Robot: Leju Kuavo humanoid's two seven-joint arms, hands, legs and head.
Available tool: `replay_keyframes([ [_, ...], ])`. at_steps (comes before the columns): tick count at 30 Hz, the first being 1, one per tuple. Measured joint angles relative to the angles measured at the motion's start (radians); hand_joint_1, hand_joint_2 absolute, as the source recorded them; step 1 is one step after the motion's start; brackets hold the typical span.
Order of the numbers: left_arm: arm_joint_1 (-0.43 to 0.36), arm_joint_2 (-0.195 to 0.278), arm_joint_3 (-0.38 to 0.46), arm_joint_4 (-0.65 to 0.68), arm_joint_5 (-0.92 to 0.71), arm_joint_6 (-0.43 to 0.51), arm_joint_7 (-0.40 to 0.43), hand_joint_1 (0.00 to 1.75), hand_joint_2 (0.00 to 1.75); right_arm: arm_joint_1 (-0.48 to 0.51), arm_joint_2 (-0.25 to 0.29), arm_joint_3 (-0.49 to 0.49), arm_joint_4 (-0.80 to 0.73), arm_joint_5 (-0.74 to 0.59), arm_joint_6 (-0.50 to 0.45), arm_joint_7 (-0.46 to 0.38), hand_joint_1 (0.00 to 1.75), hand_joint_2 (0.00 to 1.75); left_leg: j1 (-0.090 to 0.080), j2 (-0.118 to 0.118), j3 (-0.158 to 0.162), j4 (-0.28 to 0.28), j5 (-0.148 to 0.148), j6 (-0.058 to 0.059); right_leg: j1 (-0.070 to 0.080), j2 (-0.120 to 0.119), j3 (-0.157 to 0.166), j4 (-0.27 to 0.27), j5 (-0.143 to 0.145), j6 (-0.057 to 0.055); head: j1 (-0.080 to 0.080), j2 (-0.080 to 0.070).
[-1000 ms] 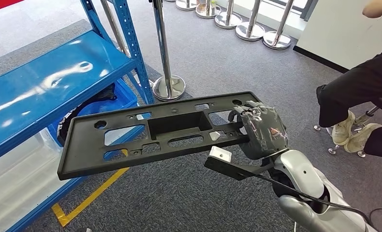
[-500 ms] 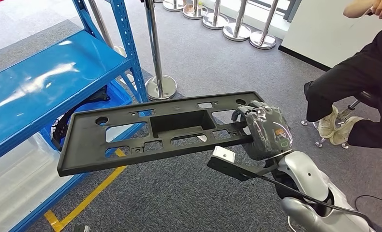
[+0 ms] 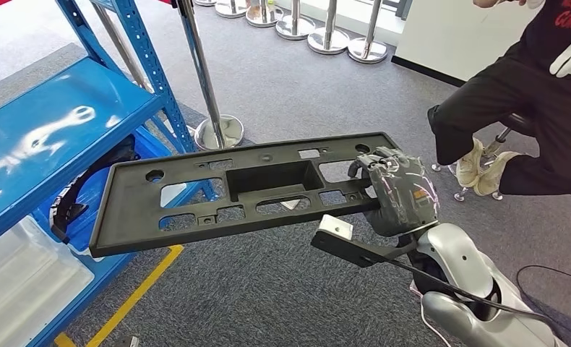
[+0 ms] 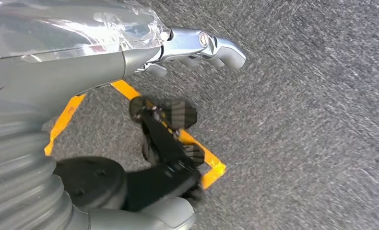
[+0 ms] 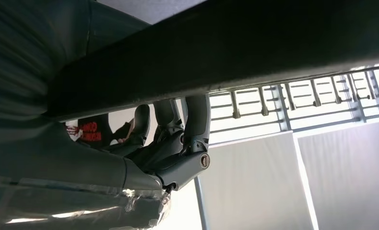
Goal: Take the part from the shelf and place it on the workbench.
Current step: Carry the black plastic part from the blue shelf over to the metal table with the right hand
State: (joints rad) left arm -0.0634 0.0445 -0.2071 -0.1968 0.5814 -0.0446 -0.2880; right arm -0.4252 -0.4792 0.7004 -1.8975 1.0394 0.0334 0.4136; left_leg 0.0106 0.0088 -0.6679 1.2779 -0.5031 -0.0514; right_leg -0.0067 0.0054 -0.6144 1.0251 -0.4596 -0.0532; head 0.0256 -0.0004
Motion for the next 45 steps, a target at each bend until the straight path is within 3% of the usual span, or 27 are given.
replay_keyframes([
  [1, 0.001, 0.000, 0.000, 0.000, 0.001, 0.000, 0.000, 0.00, 1.75, 0.000, 0.000, 0.001, 0.000, 0.000, 0.000, 0.000, 1.75, 1.75, 0.001, -0.001, -0.016, 0.035, -0.006, -0.001, 0.000, 0.007, 0.000, 0.001, 0.000, 0.000, -0.004, 0.000],
  [2, 0.002, 0.000, 0.000, 0.000, 0.003, 0.000, 0.000, 0.00, 1.75, 0.000, 0.000, 0.003, 0.000, -0.001, 0.000, 0.001, 1.75, 1.75, 0.002, -0.001, -0.016, 0.033, 0.007, -0.002, 0.000, 0.015, -0.001, 0.002, 0.000, 0.000, -0.007, 0.000],
  [4, 0.001, 0.001, 0.000, 0.000, 0.005, -0.002, 0.000, 0.00, 1.75, 0.000, 0.000, 0.006, 0.000, -0.003, 0.000, 0.004, 1.75, 1.75, 0.007, -0.011, 0.033, -0.074, 0.077, -0.002, -0.001, 0.031, 0.000, 0.006, 0.000, 0.002, -0.014, 0.000],
  [6, 0.002, 0.001, 0.000, 0.000, 0.006, -0.006, 0.000, 0.00, 1.75, -0.001, 0.000, 0.010, 0.000, -0.006, -0.002, 0.010, 1.75, 1.75, 0.012, -0.039, 0.085, -0.197, 0.128, 0.002, 0.000, 0.047, -0.005, 0.013, -0.001, 0.009, -0.022, 0.000],
  [8, 0.002, 0.000, 0.000, 0.000, 0.006, -0.009, -0.001, 0.00, 1.75, -0.003, 0.000, 0.012, 0.000, -0.009, -0.003, 0.015, 1.75, 1.75, 0.010, -0.052, 0.097, -0.236, 0.132, 0.009, 0.000, 0.061, -0.013, 0.016, 0.003, 0.021, -0.022, 0.000],
  [10, 0.000, 0.000, 0.000, 0.000, 0.006, -0.012, -0.001, 0.00, 1.75, -0.002, 0.000, 0.013, 0.000, -0.010, -0.004, 0.017, 1.75, 1.75, 0.009, -0.039, 0.096, -0.242, 0.137, 0.023, -0.004, 0.067, -0.019, 0.017, 0.004, 0.034, -0.017, 0.000],
  [11, -0.001, 0.000, -0.001, 0.000, 0.006, -0.013, -0.001, 0.00, 1.75, -0.002, -0.001, 0.013, 0.000, -0.010, -0.005, 0.018, 1.75, 1.75, 0.010, -0.032, 0.097, -0.247, 0.141, 0.031, -0.005, 0.058, -0.025, 0.030, -0.005, 0.039, -0.014, 0.000],
  [13, -0.001, 0.000, -0.001, 0.000, 0.007, -0.014, -0.002, 0.00, 1.75, -0.003, -0.002, 0.013, 0.000, -0.010, -0.006, 0.019, 1.75, 1.75, 0.010, -0.017, 0.098, -0.256, 0.148, 0.042, -0.006, 0.028, -0.062, 0.111, -0.055, 0.046, -0.001, 0.000],
  [15, 0.000, 0.000, 0.000, 0.000, 0.009, -0.014, -0.002, 0.00, 1.75, -0.003, -0.002, 0.014, 0.000, -0.010, -0.006, 0.019, 1.75, 1.75, 0.005, -0.003, 0.095, -0.256, 0.149, 0.046, -0.007, 0.008, -0.121, 0.240, -0.112, 0.051, 0.013, 0.000],
  [16, 0.001, 0.000, 0.000, 0.000, 0.009, -0.014, -0.002, 0.00, 1.75, -0.003, -0.002, 0.015, 0.000, -0.010, -0.006, 0.020, 1.75, 1.75, 0.003, 0.004, 0.095, -0.255, 0.148, 0.047, -0.008, 0.004, -0.140, 0.282, -0.123, 0.052, 0.018, 0.000],
  [17, 0.001, 0.000, -0.001, 0.000, 0.010, -0.014, -0.002, 0.00, 1.75, -0.002, -0.002, 0.015, 0.000, -0.010, -0.006, 0.020, 1.75, 1.75, 0.001, 0.011, 0.094, -0.253, 0.147, 0.047, -0.009, 0.002, -0.141, 0.288, -0.116, 0.052, 0.022, 0.000],
  [18, 0.000, 0.000, -0.001, 0.000, 0.012, -0.014, -0.002, 0.00, 1.75, -0.003, -0.002, 0.015, 0.000, -0.010, -0.006, 0.020, 1.75, 1.75, 0.000, 0.017, 0.095, -0.252, 0.146, 0.047, -0.009, -0.001, -0.123, 0.255, -0.092, 0.051, 0.026, 0.000],
  [20, -0.002, 0.000, -0.001, 0.000, 0.016, -0.014, -0.002, 0.00, 1.75, -0.004, -0.002, 0.015, 0.000, -0.011, -0.006, 0.021, 1.75, 1.75, -0.002, 0.027, 0.097, -0.250, 0.142, 0.043, -0.005, -0.020, -0.051, 0.120, -0.033, 0.044, 0.036, 0.000],
  [22, -0.002, 0.000, 0.000, 0.000, 0.018, -0.013, -0.001, 0.00, 1.75, -0.005, -0.002, 0.015, 0.000, -0.012, -0.007, 0.022, 1.75, 1.75, -0.005, 0.035, 0.097, -0.247, 0.139, 0.035, 0.004, -0.037, -0.008, 0.029, -0.010, 0.033, 0.042, 0.000],
  [24, -0.002, 0.000, -0.001, 0.000, 0.018, -0.012, 0.000, 0.00, 1.75, -0.006, -0.002, 0.015, 0.000, -0.013, -0.007, 0.023, 1.75, 1.75, -0.008, 0.043, 0.097, -0.247, 0.139, 0.026, 0.010, -0.031, -0.008, 0.016, -0.011, 0.023, 0.040, 0.000],
  [26, -0.003, 0.000, -0.001, 0.000, 0.018, -0.011, 0.000, 0.00, 1.75, -0.006, -0.002, 0.015, 0.000, -0.013, -0.007, 0.024, 1.75, 1.75, -0.006, 0.041, 0.096, -0.236, 0.126, 0.017, 0.006, -0.021, -0.007, 0.008, -0.006, 0.013, 0.036, 0.000],
  [28, -0.003, 0.000, -0.001, 0.000, 0.018, -0.011, 0.001, 0.00, 1.75, -0.008, -0.002, 0.015, 0.000, -0.013, -0.007, 0.024, 1.75, 1.75, -0.003, 0.019, 0.067, -0.160, 0.075, 0.009, 0.002, -0.013, -0.003, 0.000, 0.000, 0.002, 0.026, 0.000],
  [30, 0.000, 0.000, -0.001, 0.000, 0.018, -0.011, 0.002, 0.00, 1.75, -0.010, -0.002, 0.015, 0.000, -0.013, -0.007, 0.025, 1.75, 1.75, -0.001, 0.002, 0.007, -0.029, 0.013, 0.005, 0.003, -0.002, -0.003, 0.000, 0.000, -0.002, 0.012, 0.000],
  [32, 0.002, 0.000, -0.001, 0.000, 0.018, -0.011, 0.003, 0.00, 1.75, -0.010, -0.002, 0.016, 0.000, -0.013, -0.007, 0.025, 1.75, 1.75, 0.000, -0.001, -0.025, 0.037, 0.004, 0.002, 0.004, 0.014, -0.004, 0.002, 0.000, -0.003, 0.003, 0.000],
  [33, 0.003, 0.000, -0.001, 0.000, 0.018, -0.011, 0.003, 0.00, 1.75, -0.010, -0.002, 0.016, 0.000, -0.013, -0.007, 0.025, 1.75, 1.75, 0.001, -0.002, -0.016, 0.014, 0.029, 0.003, 0.003, 0.023, -0.003, 0.003, 0.000, -0.003, -0.001, 0.000],
  [34, 0.002, 0.000, -0.001, 0.000, 0.018, -0.011, 0.003, 0.00, 1.75, -0.010, -0.002, 0.017, 0.000, -0.013, -0.007, 0.025, 1.75, 1.75, 0.002, -0.007, 0.010, -0.044, 0.067, 0.004, 0.003, 0.031, -0.003, 0.005, 0.000, -0.002, -0.005, 0.000],
  [36, 0.002, 0.000, -0.001, 0.000, 0.018, -0.011, 0.003, 0.00, 1.75, -0.010, -0.002, 0.017, 0.000, -0.013, -0.007, 0.025, 1.75, 1.75, 0.007, -0.034, 0.066, -0.178, 0.126, 0.007, 0.004, 0.047, -0.005, 0.010, -0.001, 0.002, -0.015, 0.000],
  [37, 0.002, 0.000, -0.001, 0.000, 0.018, -0.011, 0.003, 0.00, 1.75, -0.011, -0.002, 0.017, 0.000, -0.013, -0.007, 0.025, 1.75, 1.75, 0.008, -0.047, 0.082, -0.218, 0.139, 0.010, 0.004, 0.055, -0.008, 0.012, -0.001, 0.007, -0.016, 0.000],
  [39, 0.003, 0.000, -0.001, 0.000, 0.018, -0.011, 0.003, 0.00, 1.75, -0.012, -0.002, 0.017, 0.000, -0.013, -0.007, 0.025, 1.75, 1.75, 0.006, -0.053, 0.088, -0.240, 0.141, 0.016, 0.003, 0.069, -0.014, 0.013, 0.004, 0.018, -0.015, 0.000],
  [41, 0.001, 0.000, -0.001, 0.000, 0.018, -0.011, 0.003, 0.00, 1.75, -0.012, -0.002, 0.018, 0.000, -0.013, -0.007, 0.025, 1.75, 1.75, 0.007, -0.038, 0.090, -0.247, 0.148, 0.029, 0.001, 0.067, -0.019, 0.018, 0.000, 0.029, -0.011, 0.000],
  [43, -0.001, 0.000, -0.001, 0.000, 0.018, -0.011, 0.003, 0.00, 1.75, -0.013, -0.003, 0.018, 0.000, -0.013, -0.007, 0.025, 1.75, 1.75, 0.008, -0.023, 0.092, -0.257, 0.154, 0.041, 0.001, 0.038, -0.045, 0.078, -0.038, 0.038, 0.000, 0.000],
  [45, 0.000, 0.000, -0.001, 0.000, 0.018, -0.011, 0.003, 0.00, 1.75, -0.013, -0.003, 0.018, 0.000, -0.013, -0.007, 0.026, 1.75, 1.75, 0.005, -0.010, 0.091, -0.257, 0.155, 0.046, -0.002, 0.010, -0.102, 0.204, -0.101, 0.044, 0.014, 0.000],
])
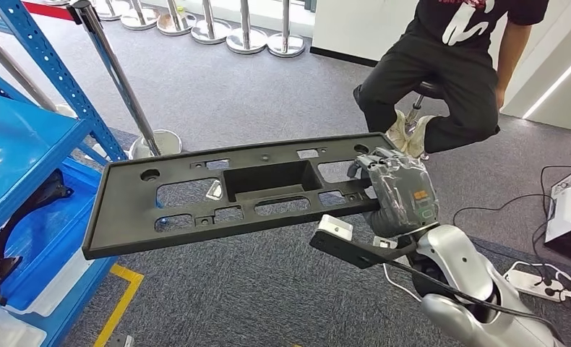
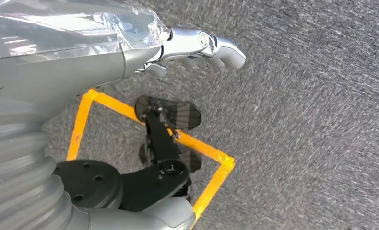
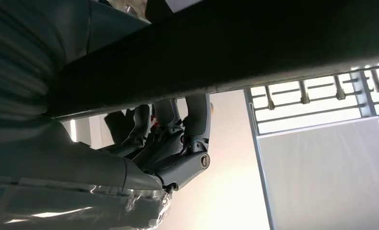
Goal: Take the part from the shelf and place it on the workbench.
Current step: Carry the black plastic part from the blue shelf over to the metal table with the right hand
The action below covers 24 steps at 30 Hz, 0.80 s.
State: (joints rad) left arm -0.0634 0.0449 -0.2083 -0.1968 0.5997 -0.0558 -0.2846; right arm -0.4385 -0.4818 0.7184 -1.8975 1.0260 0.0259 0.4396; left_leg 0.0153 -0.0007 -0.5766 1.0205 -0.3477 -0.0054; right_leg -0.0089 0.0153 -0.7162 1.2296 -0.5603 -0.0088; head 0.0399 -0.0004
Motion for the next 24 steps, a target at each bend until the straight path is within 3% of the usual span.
replay_keyframes([
  [2, 0.001, 0.000, 0.000, 0.000, 0.000, 0.000, 0.000, 0.00, 1.75, 0.002, 0.000, 0.000, 0.000, -0.001, 0.000, 0.002, 1.75, 1.75, -0.003, 0.015, -0.001, 0.001, -0.001, 0.001, -0.004, -0.006, -0.038, 0.084, -0.023, 0.003, 0.010, 0.000],
  [3, 0.001, 0.000, -0.001, 0.000, 0.000, -0.001, 0.000, 0.00, 1.75, 0.003, 0.000, 0.000, 0.000, -0.001, 0.000, 0.002, 1.75, 1.75, -0.003, 0.022, -0.001, 0.002, -0.001, 0.000, -0.005, -0.008, -0.030, 0.071, -0.007, 0.003, 0.014, 0.000],
  [5, -0.001, 0.000, -0.003, 0.000, 0.000, -0.002, 0.000, 0.00, 1.75, 0.004, 0.000, 0.000, 0.000, -0.002, 0.000, 0.003, 1.75, 1.75, -0.004, 0.035, 0.002, 0.003, -0.004, -0.003, -0.004, -0.024, 0.035, -0.056, 0.054, 0.000, 0.025, 0.000],
  [7, -0.001, -0.001, -0.007, 0.000, 0.000, -0.004, 0.000, 0.00, 1.75, 0.003, 0.000, 0.000, 0.000, -0.002, 0.000, 0.003, 1.75, 1.75, -0.007, 0.044, 0.003, 0.006, -0.008, -0.011, 0.004, -0.044, 0.091, -0.170, 0.088, -0.009, 0.033, 0.000],
  [9, -0.001, -0.001, -0.010, 0.000, 0.000, -0.006, 0.000, 0.00, 1.75, 0.003, 0.000, 0.000, 0.000, -0.002, 0.000, 0.004, 1.75, 1.75, -0.009, 0.052, 0.004, 0.005, -0.009, -0.019, 0.012, -0.043, 0.100, -0.194, 0.089, -0.020, 0.033, 0.000],
  [11, -0.001, -0.001, -0.014, 0.000, 0.001, -0.008, -0.001, 0.00, 1.75, 0.002, 0.000, 0.000, 0.000, -0.002, 0.000, 0.004, 1.75, 1.75, -0.007, 0.053, 0.006, 0.009, -0.015, -0.030, 0.010, -0.031, 0.101, -0.201, 0.093, -0.030, 0.030, 0.000],
  [13, -0.002, -0.001, -0.019, 0.000, 0.002, -0.010, -0.003, 0.00, 1.75, 0.000, 0.001, 0.001, 0.000, -0.002, -0.001, 0.003, 1.75, 1.75, -0.005, 0.035, -0.014, 0.064, -0.054, -0.039, 0.006, -0.022, 0.104, -0.209, 0.099, -0.042, 0.022, 0.000],
  [15, -0.001, -0.001, -0.022, 0.000, 0.002, -0.011, -0.004, 0.00, 1.75, -0.002, 0.001, 0.001, 0.000, -0.002, -0.001, 0.003, 1.75, 1.75, -0.003, 0.014, -0.069, 0.188, -0.120, -0.043, 0.007, -0.013, 0.105, -0.211, 0.100, -0.050, 0.009, 0.000],
  [17, 0.002, -0.001, -0.024, 0.000, 0.002, -0.012, -0.004, 0.00, 1.75, -0.002, 0.001, 0.002, 0.000, -0.002, -0.001, 0.003, 1.75, 1.75, -0.003, 0.009, -0.116, 0.287, -0.151, -0.045, 0.008, 0.001, 0.104, -0.209, 0.100, -0.052, 0.000, 0.000],
  [18, 0.003, -0.001, -0.024, 0.000, 0.002, -0.012, -0.004, 0.00, 1.75, -0.002, 0.001, 0.003, 0.000, -0.002, -0.001, 0.003, 1.75, 1.75, -0.003, 0.008, -0.118, 0.288, -0.138, -0.045, 0.008, 0.010, 0.104, -0.207, 0.100, -0.052, -0.004, 0.000],
  [19, 0.003, -0.001, -0.024, 0.000, 0.002, -0.012, -0.005, 0.00, 1.75, -0.002, 0.002, 0.004, 0.000, -0.002, -0.001, 0.003, 1.75, 1.75, -0.002, 0.006, -0.101, 0.250, -0.107, -0.045, 0.008, 0.019, 0.104, -0.205, 0.099, -0.051, -0.008, 0.000],
  [21, 0.003, -0.001, -0.025, 0.000, 0.002, -0.013, -0.007, 0.00, 1.75, -0.003, 0.002, 0.004, 0.000, -0.002, -0.001, 0.003, 1.75, 1.75, 0.001, -0.022, -0.044, 0.117, -0.037, -0.040, 0.008, 0.036, 0.102, -0.199, 0.098, -0.048, -0.017, 0.000],
  [22, 0.004, -0.001, -0.025, 0.000, 0.002, -0.014, -0.008, 0.00, 1.75, -0.003, 0.003, 0.004, 0.000, -0.002, -0.001, 0.003, 1.75, 1.75, 0.003, -0.039, -0.023, 0.063, -0.017, -0.038, 0.008, 0.045, 0.099, -0.196, 0.097, -0.044, -0.021, 0.000],
  [24, 0.005, -0.001, -0.025, 0.000, 0.001, -0.015, -0.010, 0.00, 1.75, -0.003, 0.003, 0.004, 0.000, -0.002, -0.002, 0.003, 1.75, 1.75, 0.003, -0.057, -0.010, 0.020, -0.009, -0.032, 0.007, 0.060, 0.091, -0.193, 0.100, -0.033, -0.022, 0.000],
])
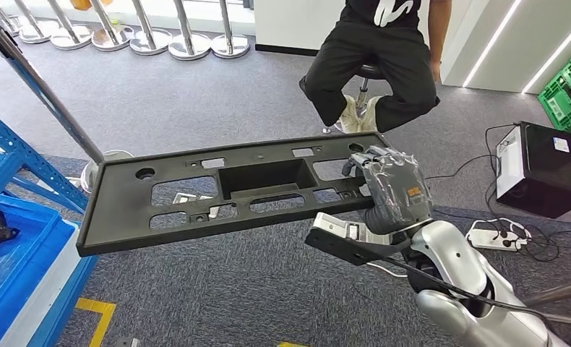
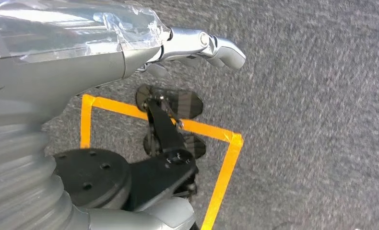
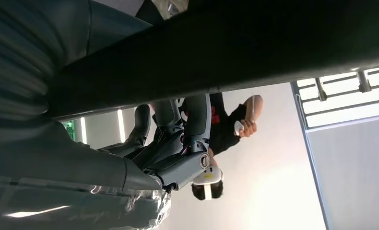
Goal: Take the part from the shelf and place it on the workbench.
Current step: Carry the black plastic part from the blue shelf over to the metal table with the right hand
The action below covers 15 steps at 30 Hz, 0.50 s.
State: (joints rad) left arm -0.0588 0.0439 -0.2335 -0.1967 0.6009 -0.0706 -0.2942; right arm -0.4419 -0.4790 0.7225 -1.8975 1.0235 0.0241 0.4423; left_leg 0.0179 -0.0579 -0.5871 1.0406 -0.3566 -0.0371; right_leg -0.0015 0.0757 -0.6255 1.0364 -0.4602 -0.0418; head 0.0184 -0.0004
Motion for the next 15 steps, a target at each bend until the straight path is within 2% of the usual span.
replay_keyframes([
  [2, -0.001, 0.000, -0.001, 0.000, 0.000, -0.001, -0.001, 0.00, 1.75, 0.000, 0.000, 0.000, 0.000, 0.000, 0.000, 0.000, 1.75, 1.75, -0.001, 0.015, 0.002, -0.008, 0.005, 0.011, -0.003, 0.008, -0.004, 0.000, 0.002, 0.011, 0.002, 0.000],
  [4, -0.003, -0.001, -0.001, 0.000, -0.001, -0.001, -0.001, 0.00, 1.75, -0.002, 0.000, 0.000, 0.000, 0.000, 0.000, -0.001, 1.75, 1.75, 0.001, 0.031, 0.006, -0.020, 0.012, 0.023, -0.003, -0.019, -0.021, 0.037, -0.023, 0.021, 0.009, 0.000],
  [6, -0.004, -0.002, -0.002, 0.000, -0.001, -0.002, -0.001, 0.00, 1.75, -0.004, 0.000, 0.000, 0.000, 0.000, 0.000, -0.001, 1.75, 1.75, -0.002, 0.047, 0.008, -0.025, 0.015, 0.030, -0.006, -0.056, -0.072, 0.149, -0.082, 0.030, 0.023, 0.000],
  [7, -0.003, -0.002, -0.002, 0.000, 0.000, -0.002, -0.001, 0.00, 1.75, -0.005, 0.000, 0.000, 0.001, 0.000, 0.000, 0.000, 1.75, 1.75, -0.004, 0.056, 0.008, -0.025, 0.015, 0.031, -0.008, -0.063, -0.103, 0.215, -0.109, 0.033, 0.031, 0.000],
  [8, -0.003, -0.002, -0.003, 0.000, 0.000, -0.002, -0.001, 0.00, 1.75, -0.004, 0.000, 0.000, 0.001, 0.000, 0.000, 0.000, 1.75, 1.75, -0.005, 0.064, 0.008, -0.024, 0.014, 0.032, -0.010, -0.066, -0.125, 0.260, -0.121, 0.035, 0.035, 0.000],
  [9, -0.003, -0.002, -0.004, 0.000, 0.000, -0.002, -0.001, 0.00, 1.75, -0.003, 0.000, 0.001, 0.001, 0.000, 0.000, 0.000, 1.75, 1.75, -0.006, 0.071, 0.008, -0.023, 0.012, 0.032, -0.012, -0.067, -0.129, 0.271, -0.116, 0.036, 0.040, 0.000],
  [10, -0.003, -0.002, -0.004, 0.000, 0.001, -0.001, -0.001, 0.00, 1.75, -0.003, 0.000, 0.001, 0.002, 0.000, 0.000, 0.001, 1.75, 1.75, -0.007, 0.079, 0.009, -0.021, 0.010, 0.032, -0.012, -0.070, -0.114, 0.240, -0.093, 0.036, 0.045, 0.000],
  [11, -0.004, -0.002, -0.005, 0.000, 0.002, -0.001, 0.000, 0.00, 1.75, -0.003, 0.000, 0.001, 0.002, 0.000, 0.000, 0.001, 1.75, 1.75, -0.007, 0.085, 0.010, -0.020, 0.008, 0.030, -0.012, -0.076, -0.081, 0.177, -0.059, 0.035, 0.051, 0.000],
  [13, -0.006, -0.002, -0.006, 0.000, 0.004, -0.001, 0.000, 0.00, 1.75, -0.004, 0.000, 0.001, 0.002, -0.001, 0.000, 0.001, 1.75, 1.75, -0.009, 0.096, 0.013, -0.018, 0.003, 0.024, -0.006, -0.099, -0.015, 0.045, -0.015, 0.026, 0.061, 0.000],
  [14, -0.006, -0.002, -0.007, 0.000, 0.005, 0.000, 0.000, 0.00, 1.75, -0.005, 0.000, 0.001, 0.002, -0.001, 0.000, 0.001, 1.75, 1.75, -0.010, 0.100, 0.014, -0.017, 0.002, 0.019, -0.002, -0.105, 0.002, 0.010, -0.008, 0.020, 0.064, 0.000],
  [15, -0.006, -0.002, -0.007, 0.000, 0.006, 0.000, 0.001, 0.00, 1.75, -0.005, 0.000, 0.001, 0.002, -0.001, 0.000, 0.001, 1.75, 1.75, -0.011, 0.103, 0.015, -0.018, 0.001, 0.015, 0.002, -0.106, 0.007, -0.003, -0.010, 0.014, 0.064, 0.000],
])
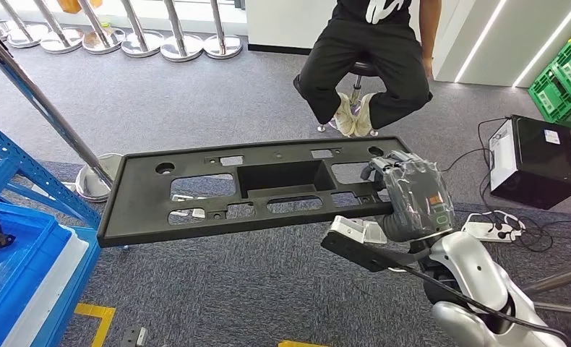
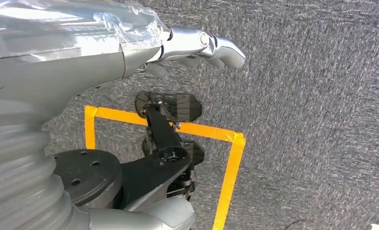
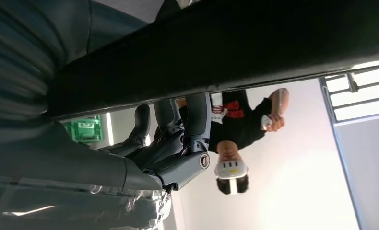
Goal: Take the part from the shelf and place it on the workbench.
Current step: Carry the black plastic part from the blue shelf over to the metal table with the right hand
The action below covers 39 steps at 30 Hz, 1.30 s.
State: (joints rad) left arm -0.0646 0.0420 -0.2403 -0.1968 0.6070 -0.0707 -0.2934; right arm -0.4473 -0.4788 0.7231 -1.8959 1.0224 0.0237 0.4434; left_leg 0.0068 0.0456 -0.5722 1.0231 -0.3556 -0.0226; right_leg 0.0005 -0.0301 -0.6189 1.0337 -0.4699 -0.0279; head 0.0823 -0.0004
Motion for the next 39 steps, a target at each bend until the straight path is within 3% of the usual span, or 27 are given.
replay_keyframes([
  [2, 0.000, 0.000, 0.000, 0.000, 0.001, 0.000, 0.001, 0.00, 1.75, -0.001, 0.000, 0.000, 0.000, 0.000, 0.000, 0.000, 1.75, 1.75, 0.000, 0.007, 0.002, -0.001, -0.002, -0.011, 0.002, 0.014, -0.001, -0.005, 0.004, -0.011, -0.005, 0.000],
  [4, -0.002, 0.000, -0.001, 0.000, 0.001, 0.000, 0.001, 0.00, 1.75, -0.004, 0.000, 0.000, 0.000, 0.000, 0.000, 0.000, 1.75, 1.75, 0.003, -0.005, -0.004, 0.028, -0.026, -0.021, -0.002, 0.023, 0.003, -0.014, 0.010, -0.022, -0.012, 0.000],
  [7, 0.001, 0.000, -0.001, 0.000, 0.001, 0.000, 0.001, 0.00, 1.75, -0.008, 0.000, 0.000, 0.000, 0.000, 0.000, 0.000, 1.75, 1.75, 0.005, -0.033, -0.080, 0.203, -0.117, -0.028, -0.002, 0.036, 0.006, -0.018, 0.012, -0.033, -0.030, 0.000],
  [8, 0.002, 0.000, -0.002, 0.000, 0.002, 0.000, 0.001, 0.00, 1.75, -0.008, 0.000, 0.000, 0.000, 0.000, 0.000, 0.000, 1.75, 1.75, 0.005, -0.036, -0.107, 0.260, -0.137, -0.030, -0.001, 0.043, 0.005, -0.017, 0.012, -0.034, -0.036, 0.000],
  [9, 0.004, 0.000, -0.002, 0.000, 0.002, 0.000, 0.001, 0.00, 1.75, -0.008, 0.001, 0.000, 0.000, 0.000, 0.000, 0.000, 1.75, 1.75, 0.006, -0.037, -0.121, 0.287, -0.138, -0.030, -0.001, 0.052, 0.005, -0.015, 0.011, -0.034, -0.040, 0.000],
  [10, 0.004, 0.000, -0.002, 0.000, 0.002, 0.000, 0.001, 0.00, 1.75, -0.008, 0.001, 0.001, 0.000, 0.000, 0.000, 0.000, 1.75, 1.75, 0.006, -0.038, -0.119, 0.278, -0.120, -0.030, -0.001, 0.061, 0.005, -0.013, 0.011, -0.034, -0.045, 0.000],
  [11, 0.004, 0.000, -0.003, 0.000, 0.002, 0.000, 0.001, 0.00, 1.75, -0.008, 0.001, 0.001, 0.000, 0.000, 0.000, 0.000, 1.75, 1.75, 0.007, -0.040, -0.100, 0.233, -0.088, -0.030, -0.001, 0.070, 0.005, -0.010, 0.010, -0.033, -0.049, 0.000],
  [13, 0.004, 0.000, -0.006, 0.000, 0.003, 0.000, 0.001, 0.00, 1.75, -0.008, 0.001, 0.001, 0.000, 0.000, 0.000, 0.002, 1.75, 1.75, 0.012, -0.074, -0.046, 0.102, -0.023, -0.027, 0.000, 0.087, 0.001, -0.001, 0.007, -0.028, -0.059, 0.000],
  [15, 0.005, 0.000, -0.009, 0.000, 0.003, 0.000, 0.001, 0.00, 1.75, -0.009, 0.001, 0.001, 0.000, 0.000, -0.001, 0.005, 1.75, 1.75, 0.014, -0.104, -0.019, 0.028, -0.001, -0.020, -0.001, 0.104, -0.008, 0.005, 0.006, -0.018, -0.062, 0.000],
  [17, 0.005, 0.000, -0.012, 0.000, 0.003, 0.000, 0.001, 0.00, 1.75, -0.008, 0.001, 0.001, 0.000, 0.001, -0.001, 0.009, 1.75, 1.75, 0.012, -0.095, -0.018, 0.018, -0.001, -0.009, -0.004, 0.120, -0.013, 0.005, 0.010, -0.006, -0.059, 0.000],
  [18, 0.004, -0.001, -0.013, 0.000, 0.003, 0.000, 0.001, 0.00, 1.75, -0.007, 0.001, 0.001, 0.000, 0.001, -0.001, 0.010, 1.75, 1.75, 0.011, -0.086, -0.016, 0.012, 0.002, -0.002, -0.005, 0.118, -0.016, 0.009, 0.007, -0.001, -0.057, 0.000],
  [20, 0.002, -0.001, -0.014, 0.000, 0.003, -0.001, 0.001, 0.00, 1.75, -0.005, 0.000, 0.001, 0.000, 0.003, -0.001, 0.014, 1.75, 1.75, 0.012, -0.069, -0.011, 0.000, 0.009, 0.010, -0.005, 0.087, -0.041, 0.062, -0.028, 0.008, -0.046, 0.000],
  [22, 0.002, -0.001, -0.015, 0.000, 0.003, -0.001, 0.001, 0.00, 1.75, -0.003, 0.000, 0.001, 0.000, 0.004, -0.001, 0.017, 1.75, 1.75, 0.009, -0.053, -0.009, -0.004, 0.011, 0.016, -0.008, 0.050, -0.098, 0.184, -0.089, 0.015, -0.029, 0.000],
  [24, 0.003, -0.001, -0.015, 0.000, 0.003, -0.001, 0.001, 0.00, 1.75, 0.001, 0.000, 0.001, 0.000, 0.004, -0.001, 0.017, 1.75, 1.75, 0.006, -0.036, -0.009, -0.004, 0.009, 0.018, -0.011, 0.039, -0.142, 0.274, -0.114, 0.018, -0.018, 0.000],
  [25, 0.004, -0.001, -0.016, 0.000, 0.003, -0.002, 0.001, 0.00, 1.75, 0.003, 0.000, 0.001, 0.000, 0.005, -0.001, 0.017, 1.75, 1.75, 0.006, -0.028, -0.008, -0.004, 0.008, 0.017, -0.012, 0.038, -0.139, 0.268, -0.100, 0.018, -0.012, 0.000],
  [26, 0.003, -0.001, -0.016, 0.000, 0.003, -0.002, 0.001, 0.00, 1.75, 0.003, 0.000, 0.001, 0.000, 0.005, -0.001, 0.017, 1.75, 1.75, 0.005, -0.021, -0.005, -0.004, 0.006, 0.016, -0.013, 0.035, -0.116, 0.222, -0.070, 0.016, -0.007, 0.000],
  [27, 0.002, -0.001, -0.016, 0.000, 0.003, -0.002, 0.001, 0.00, 1.75, 0.003, 0.000, 0.001, 0.000, 0.005, -0.001, 0.017, 1.75, 1.75, 0.005, -0.015, -0.002, -0.003, 0.003, 0.014, -0.012, 0.026, -0.079, 0.151, -0.036, 0.014, -0.002, 0.000],
  [29, 0.001, -0.001, -0.016, 0.000, 0.003, -0.002, 0.001, 0.00, 1.75, 0.003, 0.000, 0.001, 0.000, 0.005, -0.002, 0.017, 1.75, 1.75, 0.002, -0.006, 0.002, -0.002, -0.003, 0.006, -0.003, 0.003, -0.019, 0.032, 0.002, 0.004, 0.005, 0.000],
  [31, 0.001, -0.001, -0.016, 0.000, 0.003, -0.003, 0.001, 0.00, 1.75, 0.002, 0.000, 0.001, 0.000, 0.005, -0.002, 0.018, 1.75, 1.75, -0.001, 0.004, 0.005, -0.002, -0.006, -0.003, 0.006, -0.003, -0.004, -0.002, 0.001, -0.005, 0.004, 0.000],
  [34, -0.001, -0.001, -0.016, 0.000, 0.003, -0.003, 0.001, 0.00, 1.75, 0.002, -0.001, 0.001, -0.001, 0.007, -0.002, 0.018, 1.75, 1.75, 0.002, 0.001, 0.007, 0.014, -0.024, -0.019, 0.002, 0.016, 0.001, -0.013, 0.006, -0.019, -0.008, 0.000],
  [36, -0.001, -0.001, -0.017, 0.000, 0.003, -0.003, 0.001, 0.00, 1.75, 0.001, -0.001, 0.001, -0.001, 0.007, -0.002, 0.018, 1.75, 1.75, 0.004, -0.023, -0.028, 0.099, -0.075, -0.025, -0.001, 0.024, 0.005, -0.018, 0.008, -0.029, -0.019, 0.000],
  [38, 0.002, -0.001, -0.017, 0.000, 0.005, -0.003, 0.001, 0.00, 1.75, 0.000, 0.000, 0.001, -0.002, 0.007, -0.002, 0.018, 1.75, 1.75, 0.004, -0.035, -0.093, 0.233, -0.133, -0.027, 0.001, 0.037, 0.005, -0.017, 0.007, -0.034, -0.033, 0.000],
  [39, 0.003, -0.001, -0.017, 0.000, 0.007, -0.003, 0.001, 0.00, 1.75, 0.001, 0.000, 0.001, -0.002, 0.007, -0.001, 0.018, 1.75, 1.75, 0.004, -0.037, -0.118, 0.278, -0.144, -0.027, 0.002, 0.046, 0.005, -0.015, 0.007, -0.034, -0.038, 0.000],
])
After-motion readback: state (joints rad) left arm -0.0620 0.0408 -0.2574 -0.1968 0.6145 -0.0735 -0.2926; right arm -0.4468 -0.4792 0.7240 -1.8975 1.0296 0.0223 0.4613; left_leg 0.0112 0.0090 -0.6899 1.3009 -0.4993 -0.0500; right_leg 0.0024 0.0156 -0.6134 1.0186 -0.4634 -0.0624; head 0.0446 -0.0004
